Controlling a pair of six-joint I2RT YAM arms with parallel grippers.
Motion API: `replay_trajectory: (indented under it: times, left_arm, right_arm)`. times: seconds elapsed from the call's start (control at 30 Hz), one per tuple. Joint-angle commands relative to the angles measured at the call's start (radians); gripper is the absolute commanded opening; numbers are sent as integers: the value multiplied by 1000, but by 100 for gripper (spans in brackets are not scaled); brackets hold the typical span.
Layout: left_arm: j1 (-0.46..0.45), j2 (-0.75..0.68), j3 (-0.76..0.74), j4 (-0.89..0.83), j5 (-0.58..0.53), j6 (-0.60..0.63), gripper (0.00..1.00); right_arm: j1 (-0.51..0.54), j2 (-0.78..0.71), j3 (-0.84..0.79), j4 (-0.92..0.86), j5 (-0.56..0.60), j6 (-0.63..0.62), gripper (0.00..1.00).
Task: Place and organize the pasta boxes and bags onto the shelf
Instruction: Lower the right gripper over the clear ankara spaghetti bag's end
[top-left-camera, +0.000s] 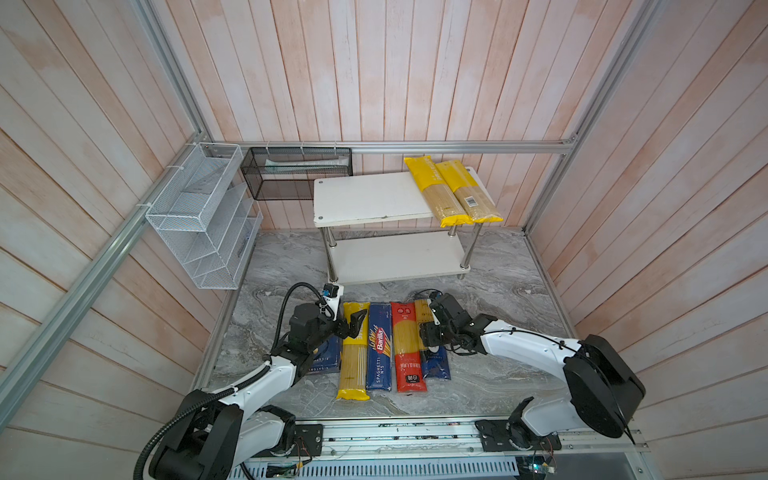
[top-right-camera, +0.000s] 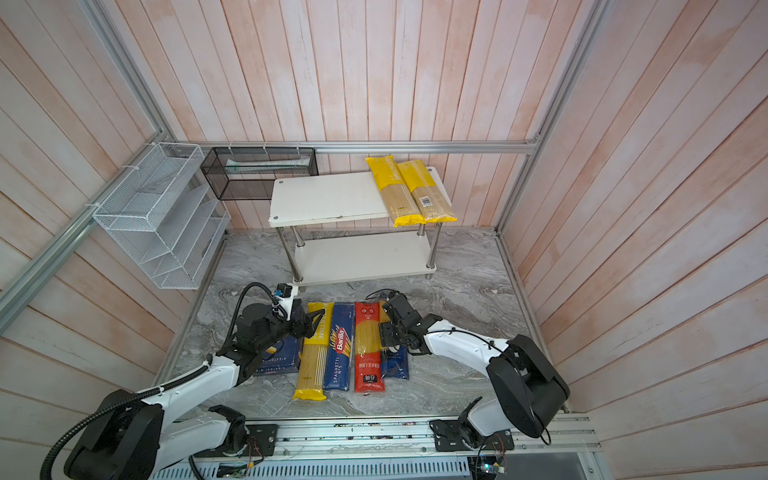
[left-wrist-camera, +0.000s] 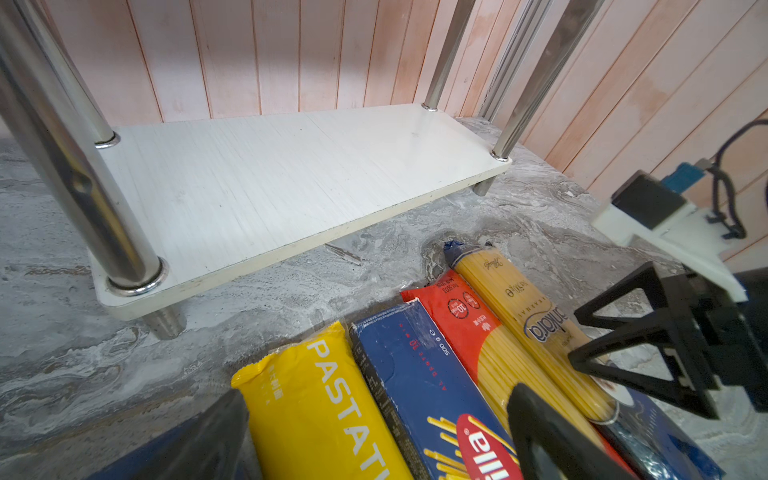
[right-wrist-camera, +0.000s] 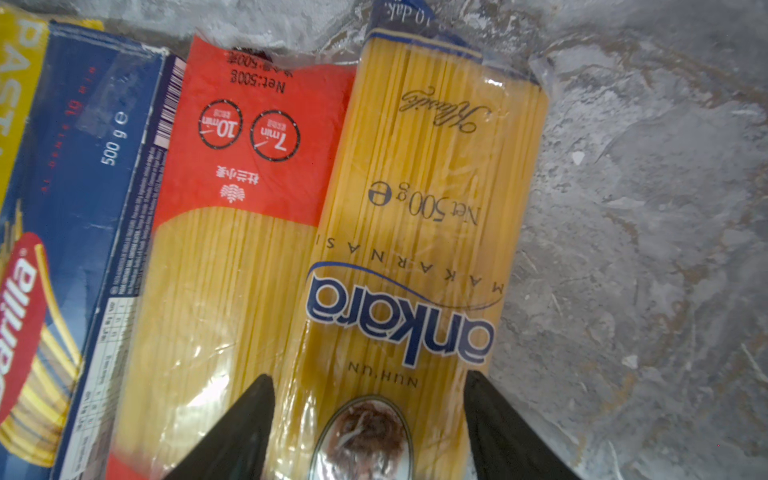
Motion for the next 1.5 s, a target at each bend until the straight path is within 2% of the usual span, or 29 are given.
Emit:
replay_trajectory:
  times: [0.0, 0.2, 0.4, 0.73, 1.17, 1.3, 1.47]
  left_arm:
    - [-4, 13, 6, 11, 1, 12, 100]
    - [-4, 5, -1, 13, -4, 10, 100]
    - [-6, 13, 6, 10, 13, 6, 100]
    - [-5, 19, 8, 8, 0, 12, 100]
    - [-6, 25, 9, 15, 3, 10, 100]
    - [-5, 30, 10, 17, 10, 7, 100]
    - [-5, 25, 9, 13, 6, 9, 100]
  right_arm:
    - [5, 38, 52, -25, 28, -22, 73]
    - [5, 48, 47, -25, 24, -19, 73]
    - [24, 35, 41, -66, 106, -5, 74]
    - [38, 53, 29, -28, 70, -8, 74]
    - [39, 65, 3, -72, 126, 13, 75]
    - [31, 58, -19, -108, 175, 25, 77]
    - [-22, 22, -50, -106, 151, 23, 77]
